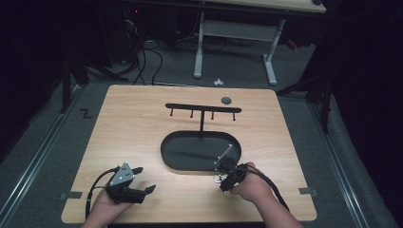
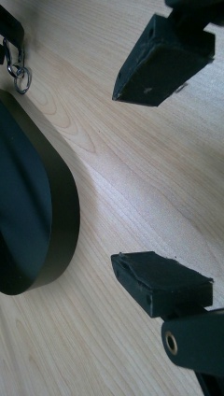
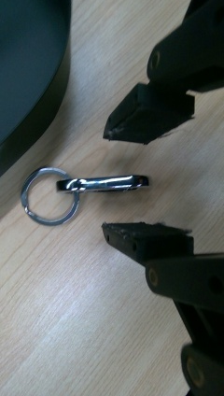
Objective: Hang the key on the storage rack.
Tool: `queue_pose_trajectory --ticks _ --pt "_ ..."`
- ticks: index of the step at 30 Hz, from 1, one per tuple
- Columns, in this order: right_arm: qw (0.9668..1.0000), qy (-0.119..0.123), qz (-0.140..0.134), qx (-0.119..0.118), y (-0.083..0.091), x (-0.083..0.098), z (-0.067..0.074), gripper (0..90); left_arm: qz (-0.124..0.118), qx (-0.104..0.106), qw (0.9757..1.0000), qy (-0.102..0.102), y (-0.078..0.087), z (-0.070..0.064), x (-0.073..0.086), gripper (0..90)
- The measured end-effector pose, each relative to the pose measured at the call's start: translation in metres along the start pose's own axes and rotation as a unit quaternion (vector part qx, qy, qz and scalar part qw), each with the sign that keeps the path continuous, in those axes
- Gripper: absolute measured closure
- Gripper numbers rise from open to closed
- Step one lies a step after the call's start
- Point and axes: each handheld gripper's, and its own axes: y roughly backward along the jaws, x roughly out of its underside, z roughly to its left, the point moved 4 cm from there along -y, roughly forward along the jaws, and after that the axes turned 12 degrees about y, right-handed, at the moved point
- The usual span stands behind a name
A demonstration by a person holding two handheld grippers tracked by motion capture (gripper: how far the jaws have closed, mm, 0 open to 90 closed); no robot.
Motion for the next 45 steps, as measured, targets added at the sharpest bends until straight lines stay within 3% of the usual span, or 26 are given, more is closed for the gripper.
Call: queue_pose_trajectory --ticks 5,8,14,15,24,28,37,45 --pt "1.0000 -0.004 0.002 -0.005 -0.002 -0.005 0.000 58.7 -0.001 0.001 1.0000 0.000 0.000 0.000 0.000 18.5" --pt "0.9997 0.004 0.019 -0.016 -0.004 -0.008 0.001 64.5 -0.001 0.002 1.0000 0.000 0.000 0.000 -0.001 18.7" --pt "0.9994 0.001 0.028 -0.020 -0.007 -0.011 -0.001 69.4 0.000 0.002 1.0000 0.000 0.000 0.000 0.000 18.7" --pt "0.9992 -0.010 0.033 -0.021 -0.007 -0.012 0.000 69.5 0.001 0.002 1.0000 0.000 0.000 -0.001 0.000 18.8" --pt "0.9988 -0.011 0.042 -0.021 -0.009 -0.014 -0.001 73.8 0.003 0.004 1.0000 0.000 0.000 -0.001 0.000 19.0" --pt "0.9985 -0.011 0.050 -0.021 -0.009 -0.015 -0.002 81.0 0.001 0.003 1.0000 0.000 0.000 -0.001 0.000 19.0" --pt "0.9990 -0.006 0.042 -0.013 -0.008 -0.014 0.002 84.5 0.001 0.003 1.0000 0.000 -0.001 -0.001 0.000 19.1" --pt "0.9998 -0.009 0.011 -0.011 -0.005 -0.010 0.001 84.6 0.003 0.002 1.0000 0.000 0.000 -0.001 0.000 19.1"
